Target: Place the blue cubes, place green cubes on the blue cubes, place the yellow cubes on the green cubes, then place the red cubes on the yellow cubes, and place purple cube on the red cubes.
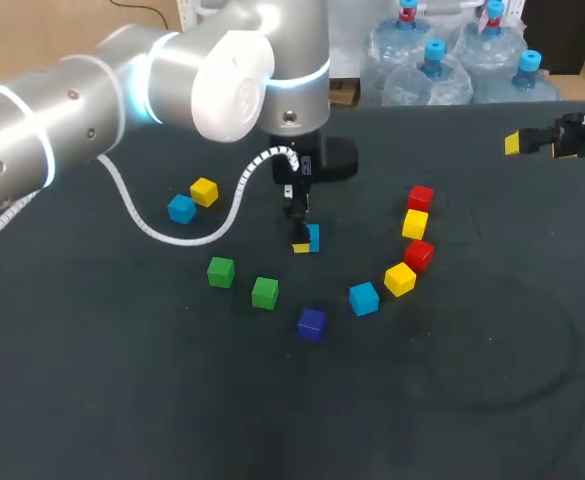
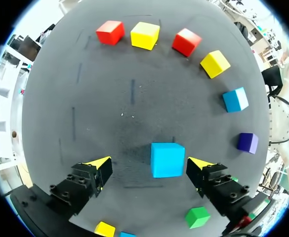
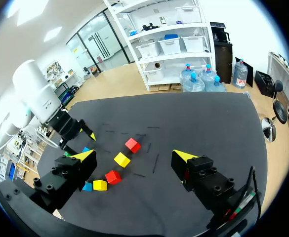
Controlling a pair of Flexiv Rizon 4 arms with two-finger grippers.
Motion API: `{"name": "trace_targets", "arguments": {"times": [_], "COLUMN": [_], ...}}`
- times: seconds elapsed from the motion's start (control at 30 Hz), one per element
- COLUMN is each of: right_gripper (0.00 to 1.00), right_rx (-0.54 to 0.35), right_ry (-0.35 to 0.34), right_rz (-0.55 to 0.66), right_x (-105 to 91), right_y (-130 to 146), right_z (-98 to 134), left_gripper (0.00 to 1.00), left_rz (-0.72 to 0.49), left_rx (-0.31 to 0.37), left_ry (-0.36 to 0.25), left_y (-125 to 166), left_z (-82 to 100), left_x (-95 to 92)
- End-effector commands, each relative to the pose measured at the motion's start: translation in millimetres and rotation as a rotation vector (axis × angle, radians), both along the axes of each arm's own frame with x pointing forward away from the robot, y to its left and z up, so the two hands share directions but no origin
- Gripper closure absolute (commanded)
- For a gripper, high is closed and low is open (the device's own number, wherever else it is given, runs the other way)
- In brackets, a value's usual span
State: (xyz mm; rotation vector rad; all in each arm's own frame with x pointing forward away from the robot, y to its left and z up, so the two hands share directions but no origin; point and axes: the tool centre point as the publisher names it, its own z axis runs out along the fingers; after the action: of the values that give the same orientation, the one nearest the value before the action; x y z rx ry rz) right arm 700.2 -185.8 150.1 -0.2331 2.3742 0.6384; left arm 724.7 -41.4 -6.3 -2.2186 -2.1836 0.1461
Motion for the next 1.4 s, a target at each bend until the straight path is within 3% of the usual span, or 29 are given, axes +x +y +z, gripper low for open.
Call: {"name": "trace_targets", "arguments": {"times": [0.03,1.4], "right_gripper": [0.0,0.0], "right_rx": [-0.002,-0.002], "right_ry": [0.0,0.0], "right_rz": [-0.003,-0.003], "right_x": [-0.6,-0.6], "right_y": [1,1], "right_z": [0,0], "left_gripper": [0.0,0.0], "left_rz": [-0.003,-0.004], "left_rx": [0.006,0.022], "left_ry": [0.01,0.013], "left_y": [-2,-3], "left_z": [-0.6,-2.4], "left_x": [4.9,14.6]}}
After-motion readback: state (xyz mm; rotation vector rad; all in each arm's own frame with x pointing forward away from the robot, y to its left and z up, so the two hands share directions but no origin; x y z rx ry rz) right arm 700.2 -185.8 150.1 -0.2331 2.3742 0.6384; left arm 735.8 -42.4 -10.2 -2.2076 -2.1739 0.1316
